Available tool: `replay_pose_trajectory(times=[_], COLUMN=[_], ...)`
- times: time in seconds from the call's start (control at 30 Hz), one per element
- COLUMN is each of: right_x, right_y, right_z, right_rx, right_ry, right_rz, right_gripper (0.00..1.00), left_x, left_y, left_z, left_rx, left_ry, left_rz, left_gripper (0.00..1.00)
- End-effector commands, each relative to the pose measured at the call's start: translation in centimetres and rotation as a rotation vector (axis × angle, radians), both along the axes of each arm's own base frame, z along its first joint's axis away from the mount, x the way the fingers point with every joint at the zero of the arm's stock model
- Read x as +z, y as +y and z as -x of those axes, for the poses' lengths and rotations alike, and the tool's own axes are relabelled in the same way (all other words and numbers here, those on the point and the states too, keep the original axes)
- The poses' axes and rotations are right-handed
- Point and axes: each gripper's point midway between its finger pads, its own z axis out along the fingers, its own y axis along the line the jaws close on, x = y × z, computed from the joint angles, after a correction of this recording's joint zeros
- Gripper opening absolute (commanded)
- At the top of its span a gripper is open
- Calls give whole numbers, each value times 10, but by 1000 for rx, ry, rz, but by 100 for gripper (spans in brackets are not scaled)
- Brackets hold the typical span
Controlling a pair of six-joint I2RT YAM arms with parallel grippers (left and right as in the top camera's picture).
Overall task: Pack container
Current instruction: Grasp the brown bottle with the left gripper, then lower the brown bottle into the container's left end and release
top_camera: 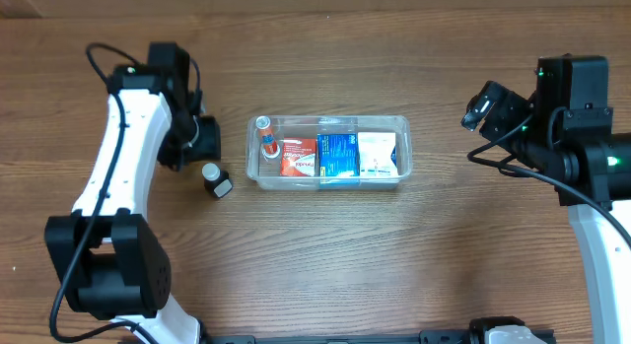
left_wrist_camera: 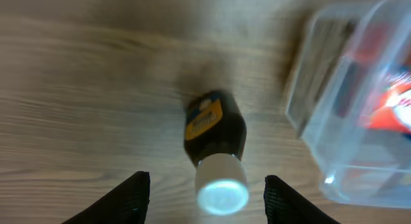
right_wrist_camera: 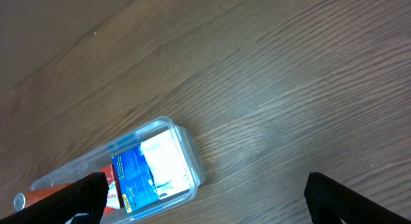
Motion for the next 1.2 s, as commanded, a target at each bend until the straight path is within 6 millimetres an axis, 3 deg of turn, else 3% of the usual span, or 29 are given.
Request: replay_pose_trajectory(times=[0.0,0.1,0.2,0.33,0.43,0.53,0.6,0.63,0.7,0.8,0.93,1.07,1.17], right_x=[4,4,4,4,4,4,4,4,3,4,4,4,4], right_y=[-2,-2,-2,-2,-2,-2,-2,-2,-2,-2,-2,-2,-2], right_z=[-1,-1,-1,-1,-1,-1,-1,-1,-1,-1,-1,-1,-1], right_rx=[-9,-9,-9,-9,-9,-9,-9,-9,-9,-9,-9,-9,-9], right_ry=[-13,-13,-13,-13,-13,-13,-13,-13,-13,-13,-13,-13,-13], right_rz=[-2,-2,-2,-2,-2,-2,-2,-2,-2,-2,-2,-2,-2], right_gripper=[100,100,100,100,100,100,100,100,100,100,100,100,100], left_x=[-27,-39,-40,-35,-2,72,110,125,135,132,96,44,25], left_y=[-11,-9,-7,-5,-7,-17,-30,-38,-53,-83,-113,-117,-115], left_z=[10,11,11,5,1,-1,-1,0,4,4,-5,-10,-11], left_rx=[-48,-58,-56,-58,-60,-86,-123,-146,-183,-221,-272,-247,-243], left_ry=[17,12,11,-10,-18,-92,-173,-211,-244,-261,-261,-246,-247], left_rz=[50,37,26,12,25,27,31,34,41,48,31,-4,-13], left_gripper=[58,55,27,16,9,8,8,8,8,7,7,6,6])
